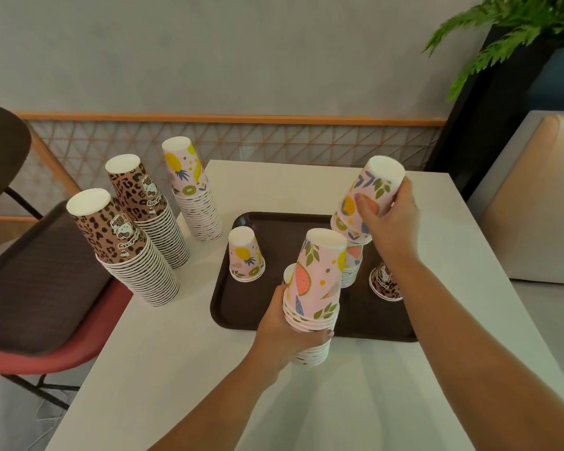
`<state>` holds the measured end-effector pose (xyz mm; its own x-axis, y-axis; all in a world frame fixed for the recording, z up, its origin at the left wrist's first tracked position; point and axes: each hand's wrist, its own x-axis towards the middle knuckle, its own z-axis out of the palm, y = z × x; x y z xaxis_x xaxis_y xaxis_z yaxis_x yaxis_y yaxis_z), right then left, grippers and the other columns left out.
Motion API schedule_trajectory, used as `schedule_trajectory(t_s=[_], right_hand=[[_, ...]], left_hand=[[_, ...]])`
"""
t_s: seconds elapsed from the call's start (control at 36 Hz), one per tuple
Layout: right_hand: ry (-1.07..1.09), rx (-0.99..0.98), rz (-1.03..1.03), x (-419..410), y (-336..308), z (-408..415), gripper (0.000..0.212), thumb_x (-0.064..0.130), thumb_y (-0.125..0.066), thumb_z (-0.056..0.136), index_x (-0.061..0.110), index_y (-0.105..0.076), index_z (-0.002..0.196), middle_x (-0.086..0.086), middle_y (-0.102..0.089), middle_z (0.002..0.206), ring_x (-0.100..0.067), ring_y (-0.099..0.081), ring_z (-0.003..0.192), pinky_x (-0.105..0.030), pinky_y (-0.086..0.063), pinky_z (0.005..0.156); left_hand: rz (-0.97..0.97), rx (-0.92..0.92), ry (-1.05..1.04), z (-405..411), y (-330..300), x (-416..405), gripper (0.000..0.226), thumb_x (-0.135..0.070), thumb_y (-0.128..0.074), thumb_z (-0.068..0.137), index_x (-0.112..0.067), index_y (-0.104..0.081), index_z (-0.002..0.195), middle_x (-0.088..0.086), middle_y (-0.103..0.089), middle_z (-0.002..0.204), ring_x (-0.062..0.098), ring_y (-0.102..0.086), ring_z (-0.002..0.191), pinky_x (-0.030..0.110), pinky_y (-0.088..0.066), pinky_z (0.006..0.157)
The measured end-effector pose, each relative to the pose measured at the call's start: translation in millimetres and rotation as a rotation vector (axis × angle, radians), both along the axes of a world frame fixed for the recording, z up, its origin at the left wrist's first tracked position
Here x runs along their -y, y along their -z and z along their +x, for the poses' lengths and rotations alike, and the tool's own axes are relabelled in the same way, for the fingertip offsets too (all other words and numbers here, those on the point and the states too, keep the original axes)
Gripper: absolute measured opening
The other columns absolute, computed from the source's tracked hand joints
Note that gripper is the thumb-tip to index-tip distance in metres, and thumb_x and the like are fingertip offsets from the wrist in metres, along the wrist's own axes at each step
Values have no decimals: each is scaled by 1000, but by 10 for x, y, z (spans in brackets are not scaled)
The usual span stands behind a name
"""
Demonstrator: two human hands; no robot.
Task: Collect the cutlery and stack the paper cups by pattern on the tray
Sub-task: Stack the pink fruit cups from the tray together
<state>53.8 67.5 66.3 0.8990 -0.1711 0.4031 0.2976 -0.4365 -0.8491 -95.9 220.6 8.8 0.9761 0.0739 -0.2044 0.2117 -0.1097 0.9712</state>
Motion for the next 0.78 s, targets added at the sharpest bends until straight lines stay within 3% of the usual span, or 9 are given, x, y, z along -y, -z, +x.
schedule_trajectory(t_s=[0.08,0.22,0.28,0.33,0.42,0.53,0.64,0.69,0.78], right_hand=[[-30,-65,-41,-4,74,-28,59,29,-72,78,9,-45,127,-6,-61,118,-18,-59,105,-27,-49,81],[-11,-102,-137,-32,23,-182,78,40,-71,77,17,-31,141,-2,-39,144,-17,-38,130,-22,-30,97],[-20,-32,-73,-42,-41,-305,73,42,-67,80,18,-33,140,0,-40,144,-14,-39,130,-26,-33,103],[-135,12,-18,-64,-110,-437,66,44,-61,82,16,-38,137,3,-47,138,-8,-46,123,-24,-40,99],[-384,-96,-29,-102,-183,-625,66,53,-56,76,23,-40,133,10,-52,131,-4,-52,116,-22,-44,94],[-605,-297,-152,-123,-169,-770,56,37,-69,76,41,-37,122,26,-55,108,8,-57,96,-15,-50,81],[-602,-306,-131,-135,-131,-830,50,32,-73,75,41,-39,111,33,-52,98,15,-54,86,-2,-46,65],[-583,-296,-104,-137,-136,-846,50,31,-73,74,40,-41,111,34,-51,97,16,-54,85,-1,-45,65],[-551,-282,-114,-145,-151,-859,50,32,-72,75,36,-41,113,33,-51,97,15,-53,86,-3,-46,65]], left_hand=[[-10,-1,-4,-8,-17,0,69,-3,-83,62,-35,-43,108,-21,-56,106,-5,-56,96,2,-45,69],[-13,1,-4,-11,-37,9,66,-4,-84,62,-37,-44,103,-21,-58,104,-7,-57,94,2,-46,68],[-6,8,-6,-2,-54,17,66,-5,-84,63,-37,-43,104,-23,-56,104,-5,-56,95,1,-45,67],[13,15,-7,8,-78,28,69,-7,-84,63,-35,-41,109,-23,-54,105,-3,-55,96,2,-46,69],[8,22,-20,11,-96,39,73,-7,-85,62,-28,-43,117,-16,-58,110,5,-56,103,11,-48,79],[-42,21,-28,14,-104,51,76,-6,-85,61,-22,-46,123,-6,-62,116,11,-59,108,23,-50,90],[-63,14,-25,25,-108,59,76,-9,-85,61,-30,-45,122,-12,-62,114,5,-59,105,22,-51,88],[-58,10,-21,21,-124,63,75,-10,-85,62,-32,-45,120,-15,-61,111,3,-58,103,17,-50,83],[-72,9,-11,21,-135,68,76,-10,-85,62,-29,-45,124,-11,-61,116,7,-58,108,25,-50,93]])
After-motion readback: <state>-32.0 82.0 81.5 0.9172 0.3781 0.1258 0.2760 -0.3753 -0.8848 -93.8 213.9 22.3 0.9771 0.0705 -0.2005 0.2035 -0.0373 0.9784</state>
